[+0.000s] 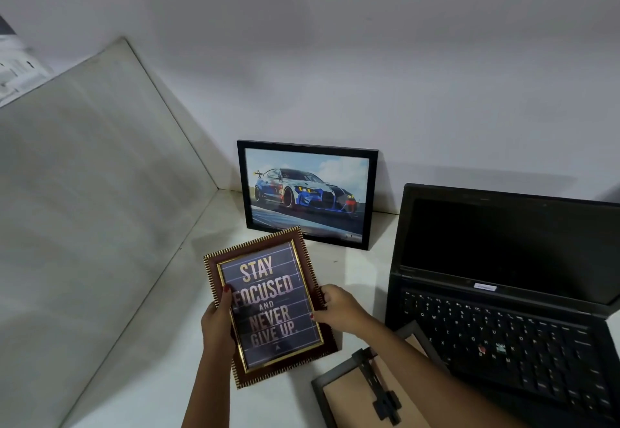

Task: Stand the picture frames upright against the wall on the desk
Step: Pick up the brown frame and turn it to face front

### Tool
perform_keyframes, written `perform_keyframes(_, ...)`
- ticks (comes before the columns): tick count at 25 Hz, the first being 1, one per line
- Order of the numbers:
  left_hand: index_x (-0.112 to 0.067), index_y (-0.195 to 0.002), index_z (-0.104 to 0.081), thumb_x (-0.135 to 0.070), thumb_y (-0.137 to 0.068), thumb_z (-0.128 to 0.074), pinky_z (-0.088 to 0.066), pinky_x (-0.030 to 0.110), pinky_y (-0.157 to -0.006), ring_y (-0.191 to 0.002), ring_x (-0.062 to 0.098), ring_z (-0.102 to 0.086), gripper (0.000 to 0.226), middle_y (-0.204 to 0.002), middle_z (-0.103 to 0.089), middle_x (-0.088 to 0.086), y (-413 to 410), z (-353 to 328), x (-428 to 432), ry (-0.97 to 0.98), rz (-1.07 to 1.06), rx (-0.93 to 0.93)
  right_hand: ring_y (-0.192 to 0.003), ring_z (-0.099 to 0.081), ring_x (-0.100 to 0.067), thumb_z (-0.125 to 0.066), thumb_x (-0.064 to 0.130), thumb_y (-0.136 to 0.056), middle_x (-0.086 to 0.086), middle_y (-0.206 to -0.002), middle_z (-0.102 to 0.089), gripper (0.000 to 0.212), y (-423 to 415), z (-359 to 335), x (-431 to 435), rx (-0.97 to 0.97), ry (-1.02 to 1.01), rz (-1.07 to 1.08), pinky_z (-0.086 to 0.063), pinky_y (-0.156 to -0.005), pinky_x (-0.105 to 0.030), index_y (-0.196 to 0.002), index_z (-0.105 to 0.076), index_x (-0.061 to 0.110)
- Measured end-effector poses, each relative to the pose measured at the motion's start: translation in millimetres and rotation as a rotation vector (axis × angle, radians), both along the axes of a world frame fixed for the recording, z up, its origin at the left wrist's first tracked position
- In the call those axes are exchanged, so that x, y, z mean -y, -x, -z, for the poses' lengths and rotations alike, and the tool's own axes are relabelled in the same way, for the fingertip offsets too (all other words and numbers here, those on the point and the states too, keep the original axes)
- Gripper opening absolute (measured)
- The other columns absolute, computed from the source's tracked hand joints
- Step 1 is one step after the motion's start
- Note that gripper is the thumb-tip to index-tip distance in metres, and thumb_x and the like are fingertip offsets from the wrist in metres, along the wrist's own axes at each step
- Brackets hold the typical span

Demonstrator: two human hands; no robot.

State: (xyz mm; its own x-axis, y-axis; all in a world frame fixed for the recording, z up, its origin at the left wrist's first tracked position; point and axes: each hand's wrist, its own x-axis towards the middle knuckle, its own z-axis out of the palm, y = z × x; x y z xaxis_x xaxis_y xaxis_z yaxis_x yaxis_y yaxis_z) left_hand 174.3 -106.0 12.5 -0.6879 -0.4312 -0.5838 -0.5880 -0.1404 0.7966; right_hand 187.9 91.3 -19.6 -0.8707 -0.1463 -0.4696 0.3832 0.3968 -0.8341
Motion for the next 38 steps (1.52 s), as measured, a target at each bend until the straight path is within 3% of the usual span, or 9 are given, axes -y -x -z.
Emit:
perform_keyframes(3, -0.01, -0.106, -0.052, -0.039, -0.091, -0.045, -0.044, 0.047, -0.091, -0.096, 0.03, -0.057, 0.034, -0.106, -0.059, 0.009, 7, -8, 5, -0.064, -0.024, -0.145, -0.094, -0.063, -0.023, -0.068, 0.037, -0.074, -0.008, -0.106, -0.064, 0.039, 12, -17, 1, -0.003, 0.261, 0.11, -0.052, -0.089, -0.04, -0.1, -0.051, 0.014)
perform_keyframes(6, -0.021, -0.092, -0.056, -0.031, -0.094, -0.041, -0.052, 0.036, -0.077, -0.083, 0.018, -0.063, 0.018, -0.092, -0.066, -0.002, 8, -10, 4, -0.157, -0.02, -0.318, -0.07, -0.068, -0.016, -0.039, 0.064, -0.08, 0.001, -0.072, -0.072, 0.055, 20, -37, -1, 0.169, 0.596, 0.173, -0.054, -0.072, -0.026, -0.075, -0.065, 0.017)
perform_keyframes(10, -0.019, -0.087, -0.056, -0.018, -0.096, -0.035, -0.055, 0.018, -0.051, -0.058, 0.005, -0.068, 0.022, -0.063, -0.073, -0.013, 3, 10, 3, -0.15, 0.049, -0.396, -0.061, -0.064, -0.008, -0.026, 0.061, -0.085, 0.009, -0.055, -0.07, 0.06, 24, -25, -3, 0.344, 0.625, 0.144, -0.05, -0.065, -0.02, -0.063, -0.066, 0.023)
perform_keyframes(16, -0.016, -0.089, -0.056, -0.005, -0.096, -0.027, -0.051, 0.011, -0.057, -0.061, -0.001, -0.066, 0.032, -0.064, -0.072, -0.016, 2, 23, 8, -0.174, 0.076, -0.454, -0.07, -0.055, -0.017, -0.063, 0.072, -0.044, 0.001, -0.065, -0.065, 0.053, 39, -33, 6, 0.431, 0.542, -0.018, -0.042, -0.079, -0.025, -0.057, -0.063, 0.021)
perform_keyframes(19, -0.022, -0.076, -0.064, -0.004, -0.095, -0.029, -0.05, 0.009, -0.063, -0.06, -0.004, -0.064, 0.043, -0.058, -0.069, -0.016, 4, 27, 19, -0.193, 0.056, -0.479, -0.071, -0.051, -0.019, -0.064, 0.068, -0.056, -0.006, -0.078, -0.059, 0.054, 42, -31, 5, 0.442, 0.638, -0.098, -0.039, -0.068, -0.025, -0.079, -0.068, 0.019)
perform_keyframes(22, -0.028, -0.052, -0.066, -0.033, -0.074, -0.059, -0.038, 0.018, -0.062, -0.049, -0.002, -0.054, 0.024, -0.046, -0.059, -0.015, -1, 31, 23, -0.157, 0.11, -0.475, -0.083, -0.056, -0.019, -0.051, 0.06, -0.074, -0.007, -0.095, -0.062, 0.06, 35, -24, 9, 0.48, 0.488, -0.268, -0.043, -0.071, -0.027, -0.122, -0.051, 0.023)
perform_keyframes(26, -0.026, -0.051, -0.067, -0.05, -0.044, -0.078, -0.041, 0.012, -0.052, -0.048, -0.001, -0.053, 0.027, -0.046, -0.059, -0.013, -5, 34, 20, -0.218, 0.195, -0.567, -0.085, -0.057, -0.02, -0.063, 0.049, -0.067, -0.013, -0.101, -0.057, 0.078, 25, -15, 27, 0.57, 0.503, -0.157, -0.046, -0.071, -0.027, -0.133, -0.036, 0.02)
perform_keyframes(32, -0.022, -0.071, -0.072, -0.053, -0.068, -0.067, -0.051, 0.014, -0.065, -0.062, -0.001, -0.065, 0.031, -0.062, -0.072, -0.014, 5, 27, 17, -0.117, 0.158, -0.52, -0.068, -0.059, -0.015, -0.056, 0.039, -0.079, -0.003, -0.076, -0.063, 0.026, 33, -20, 14, 0.431, 0.748, 0.127, -0.045, -0.069, -0.024, -0.085, -0.062, 0.015)
perform_keyframes(38, -0.015, -0.078, -0.062, -0.025, -0.088, -0.054, -0.053, 0.016, -0.046, -0.05, 0.006, -0.066, 0.016, -0.053, -0.07, -0.01, 10, 10, -8, 0.014, 0.014, -0.361, -0.067, -0.067, -0.023, -0.057, 0.048, -0.068, -0.008, -0.065, -0.073, 0.042, 46, -20, -6, 0.587, 0.818, 0.32, -0.049, -0.077, -0.035, -0.062, -0.072, 0.009)
